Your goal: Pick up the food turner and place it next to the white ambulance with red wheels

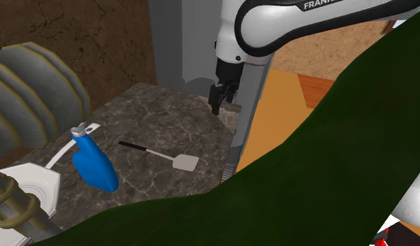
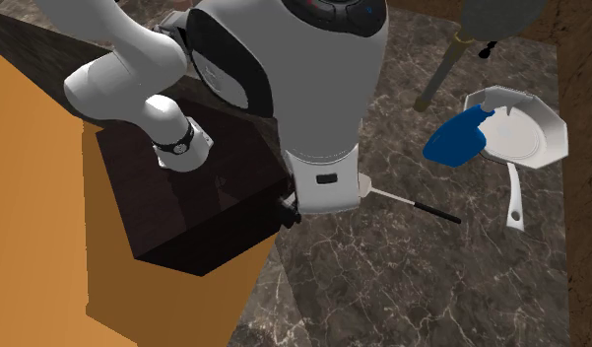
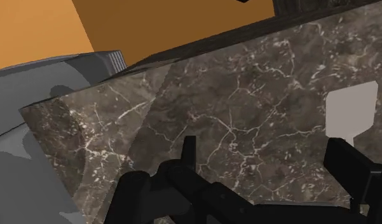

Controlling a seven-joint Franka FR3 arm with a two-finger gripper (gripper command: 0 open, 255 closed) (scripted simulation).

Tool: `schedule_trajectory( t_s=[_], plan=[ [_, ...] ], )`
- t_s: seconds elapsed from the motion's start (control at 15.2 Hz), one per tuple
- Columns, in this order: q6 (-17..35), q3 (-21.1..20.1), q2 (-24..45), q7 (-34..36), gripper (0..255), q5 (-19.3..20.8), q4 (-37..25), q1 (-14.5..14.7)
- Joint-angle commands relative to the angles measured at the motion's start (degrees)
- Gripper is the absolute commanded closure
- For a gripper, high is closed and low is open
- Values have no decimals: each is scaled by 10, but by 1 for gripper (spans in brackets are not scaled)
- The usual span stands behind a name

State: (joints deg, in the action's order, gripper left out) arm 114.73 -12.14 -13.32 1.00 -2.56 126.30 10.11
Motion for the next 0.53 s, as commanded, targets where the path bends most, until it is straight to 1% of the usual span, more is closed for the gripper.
schedule_trajectory(
  t_s=[0.0,0.46],
  plan=[
    [18,-15,37,10,0,4,-22,9],
    [67,-53,157,37,0,37,-97,40]
  ],
)
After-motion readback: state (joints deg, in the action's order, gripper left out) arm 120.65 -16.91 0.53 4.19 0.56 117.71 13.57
